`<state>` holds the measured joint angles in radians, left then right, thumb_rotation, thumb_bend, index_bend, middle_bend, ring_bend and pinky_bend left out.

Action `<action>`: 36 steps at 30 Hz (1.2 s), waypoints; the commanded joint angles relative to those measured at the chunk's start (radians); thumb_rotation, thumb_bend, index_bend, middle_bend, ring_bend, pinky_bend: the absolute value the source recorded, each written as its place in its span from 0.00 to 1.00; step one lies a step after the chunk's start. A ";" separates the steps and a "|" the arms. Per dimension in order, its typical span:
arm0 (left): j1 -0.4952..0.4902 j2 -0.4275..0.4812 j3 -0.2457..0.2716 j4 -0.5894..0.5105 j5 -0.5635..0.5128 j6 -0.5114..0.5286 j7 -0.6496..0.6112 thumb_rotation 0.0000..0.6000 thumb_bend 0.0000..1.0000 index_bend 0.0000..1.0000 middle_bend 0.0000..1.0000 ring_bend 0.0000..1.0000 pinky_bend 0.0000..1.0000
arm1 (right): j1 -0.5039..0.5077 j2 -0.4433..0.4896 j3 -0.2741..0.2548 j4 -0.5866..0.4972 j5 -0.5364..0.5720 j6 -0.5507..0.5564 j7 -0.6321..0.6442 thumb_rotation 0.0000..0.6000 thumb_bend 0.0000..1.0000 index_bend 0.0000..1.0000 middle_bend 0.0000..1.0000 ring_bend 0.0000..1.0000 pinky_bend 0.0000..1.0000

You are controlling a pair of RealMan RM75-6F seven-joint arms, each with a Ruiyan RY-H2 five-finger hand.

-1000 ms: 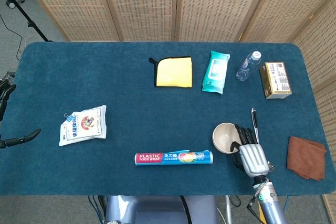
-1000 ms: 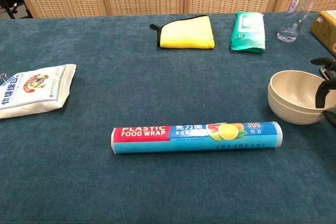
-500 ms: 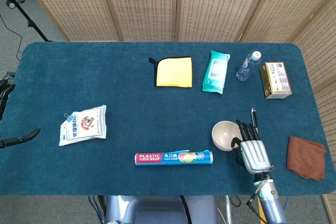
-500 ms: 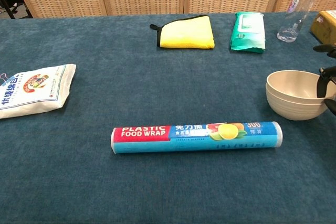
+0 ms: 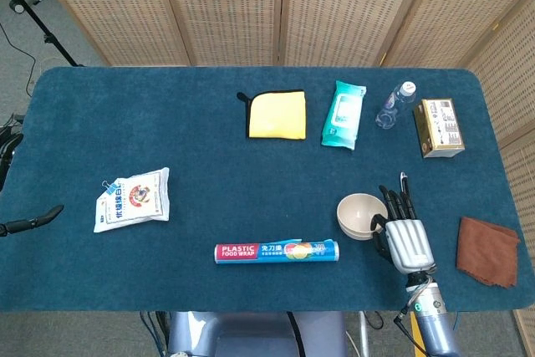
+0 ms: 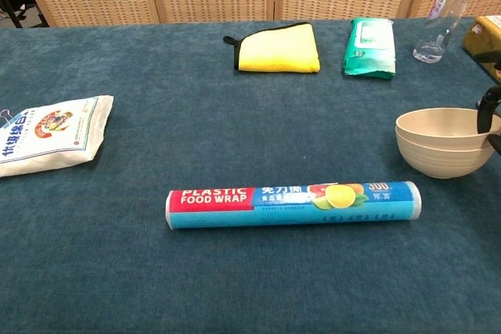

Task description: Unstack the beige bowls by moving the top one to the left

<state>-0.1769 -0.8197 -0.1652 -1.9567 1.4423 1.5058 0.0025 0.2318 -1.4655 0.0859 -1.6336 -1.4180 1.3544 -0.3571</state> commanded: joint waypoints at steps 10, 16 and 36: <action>0.002 0.004 0.000 -0.004 0.002 0.003 0.002 0.54 0.10 0.00 0.00 0.00 0.00 | 0.012 0.000 0.021 -0.012 0.002 0.012 -0.015 1.00 0.50 0.53 0.00 0.00 0.00; 0.002 0.005 0.000 -0.005 0.001 0.003 0.002 0.54 0.10 0.00 0.00 0.00 0.00 | 0.023 -0.006 0.042 -0.013 -0.005 0.025 -0.012 1.00 0.49 0.53 0.00 0.00 0.00; 0.020 0.030 -0.005 -0.014 -0.016 0.025 -0.006 0.54 0.10 0.00 0.00 0.00 0.00 | 0.090 -0.059 0.093 -0.053 -0.008 0.022 -0.057 1.00 0.47 0.53 0.00 0.00 0.00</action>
<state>-0.1588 -0.7921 -0.1697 -1.9693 1.4283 1.5292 -0.0034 0.3185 -1.5205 0.1787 -1.6818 -1.4234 1.3768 -0.4099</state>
